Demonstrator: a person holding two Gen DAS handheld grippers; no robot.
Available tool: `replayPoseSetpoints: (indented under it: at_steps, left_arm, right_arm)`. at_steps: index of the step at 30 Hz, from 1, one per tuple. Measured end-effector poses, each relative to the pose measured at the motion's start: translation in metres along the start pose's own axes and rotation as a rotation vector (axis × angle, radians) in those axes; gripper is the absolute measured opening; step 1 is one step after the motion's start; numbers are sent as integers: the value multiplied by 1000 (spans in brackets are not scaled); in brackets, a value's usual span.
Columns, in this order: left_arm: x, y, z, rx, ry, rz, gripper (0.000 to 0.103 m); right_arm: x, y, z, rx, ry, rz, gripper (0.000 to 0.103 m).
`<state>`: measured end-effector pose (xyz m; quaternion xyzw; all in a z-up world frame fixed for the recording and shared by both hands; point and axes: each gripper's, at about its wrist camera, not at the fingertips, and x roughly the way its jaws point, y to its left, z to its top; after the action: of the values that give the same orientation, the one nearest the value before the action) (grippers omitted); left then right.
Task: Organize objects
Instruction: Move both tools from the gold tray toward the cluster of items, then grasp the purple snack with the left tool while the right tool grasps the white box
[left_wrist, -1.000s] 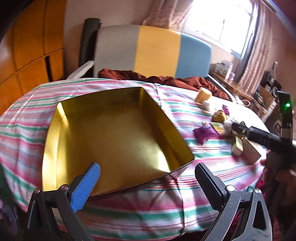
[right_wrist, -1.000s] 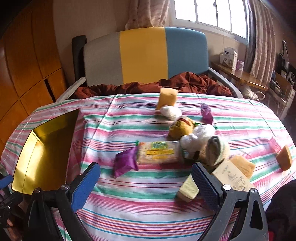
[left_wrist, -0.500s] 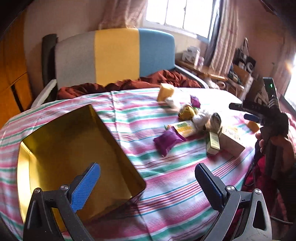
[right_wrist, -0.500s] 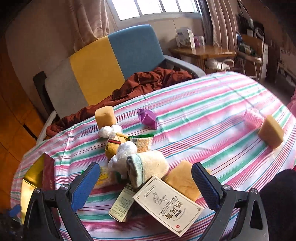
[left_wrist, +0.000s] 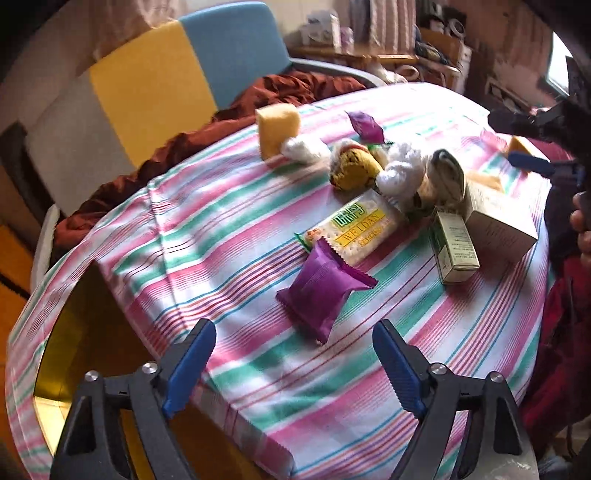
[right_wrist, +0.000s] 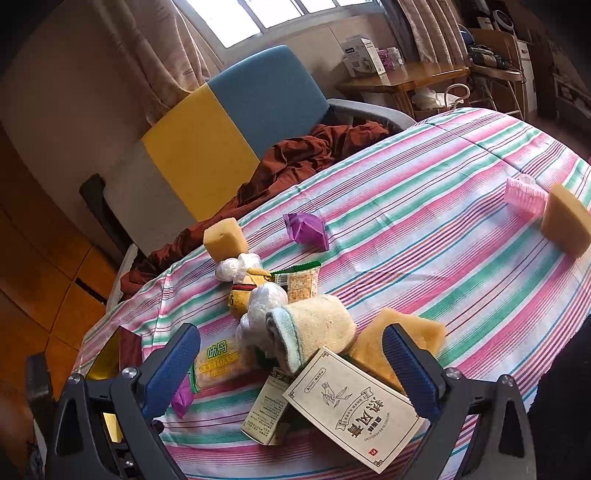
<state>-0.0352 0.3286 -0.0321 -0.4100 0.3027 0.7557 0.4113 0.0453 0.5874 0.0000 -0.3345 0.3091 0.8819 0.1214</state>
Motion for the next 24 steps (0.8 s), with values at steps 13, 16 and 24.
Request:
replayPoseSetpoints:
  at_steps: [13,16,24]
  left_arm:
    - [52,-5,24,83,82,-44,73]
    - [56,-6,23,72,94,-53,53]
    - [46,-16,14,-5,44,-88,44]
  right_arm:
    - [3,-9,2,44,11,17,101]
    - [4,-7,2,35,14,7,101]
    - [5,-8,2,34,18,-7,101]
